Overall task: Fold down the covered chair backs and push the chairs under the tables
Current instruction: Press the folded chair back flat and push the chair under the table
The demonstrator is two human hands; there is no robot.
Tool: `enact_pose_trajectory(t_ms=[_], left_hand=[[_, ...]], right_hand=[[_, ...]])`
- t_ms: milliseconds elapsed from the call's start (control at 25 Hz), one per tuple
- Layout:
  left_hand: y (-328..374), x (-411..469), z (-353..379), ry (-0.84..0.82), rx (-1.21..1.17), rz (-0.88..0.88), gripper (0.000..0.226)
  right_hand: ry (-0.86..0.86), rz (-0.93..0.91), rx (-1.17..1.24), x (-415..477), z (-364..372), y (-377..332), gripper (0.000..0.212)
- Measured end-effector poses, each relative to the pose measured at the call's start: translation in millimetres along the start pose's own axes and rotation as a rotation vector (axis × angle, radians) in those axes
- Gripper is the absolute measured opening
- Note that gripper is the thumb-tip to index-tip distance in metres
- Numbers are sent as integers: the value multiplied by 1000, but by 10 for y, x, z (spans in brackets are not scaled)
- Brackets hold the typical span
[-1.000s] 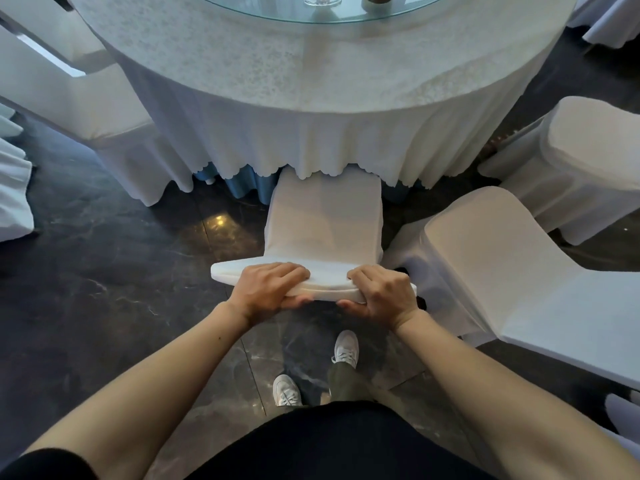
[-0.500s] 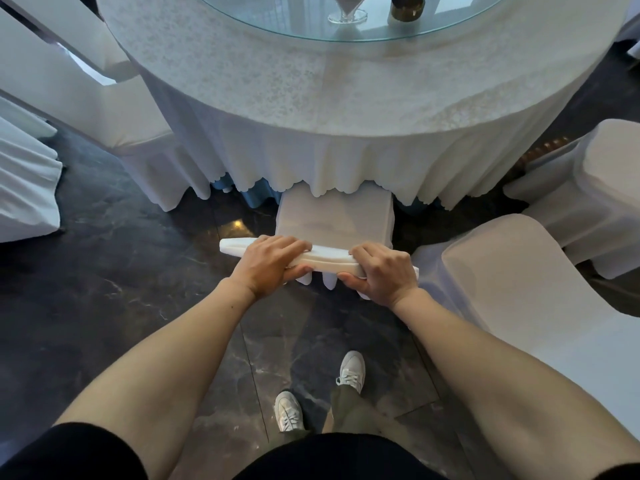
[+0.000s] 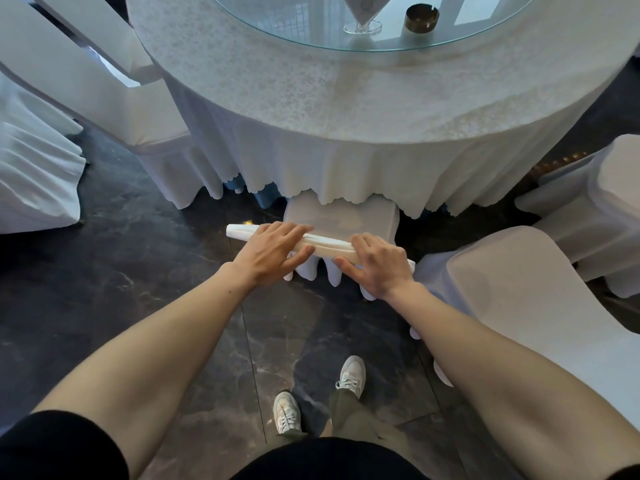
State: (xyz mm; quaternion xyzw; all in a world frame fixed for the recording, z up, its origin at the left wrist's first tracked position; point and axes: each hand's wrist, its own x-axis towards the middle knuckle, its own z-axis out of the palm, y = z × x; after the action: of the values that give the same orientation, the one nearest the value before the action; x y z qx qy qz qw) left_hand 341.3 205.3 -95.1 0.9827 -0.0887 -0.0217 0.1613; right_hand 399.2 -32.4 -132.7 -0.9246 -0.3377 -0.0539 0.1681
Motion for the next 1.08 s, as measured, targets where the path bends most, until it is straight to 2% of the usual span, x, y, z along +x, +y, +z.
enact_pose_trajectory(t_ms=[320,720,840,880,1040,1080], left_hand=[[693,-382,118,225,42,-86,48],[1918,-970,272,286,-5,-62,48],[2572,-1303,411,290,-32,44,48],[2631,-1317,424,281,-40,43,48],[3700,-1421,593,261,-76,207,46],[3755,-1404,584,273,-88,202,46]], right_hand=[[3,62,139,-448,-396,60,52],[78,60,53,-1686,-1135,110,55],[114,85,-40,-2410,-1472,150,52],[104,74,-40,-2444,-1519,141,52],[118,177,-72,-3379,-2071,483,57],[107,177,-63,-3399,-2113,530,56]])
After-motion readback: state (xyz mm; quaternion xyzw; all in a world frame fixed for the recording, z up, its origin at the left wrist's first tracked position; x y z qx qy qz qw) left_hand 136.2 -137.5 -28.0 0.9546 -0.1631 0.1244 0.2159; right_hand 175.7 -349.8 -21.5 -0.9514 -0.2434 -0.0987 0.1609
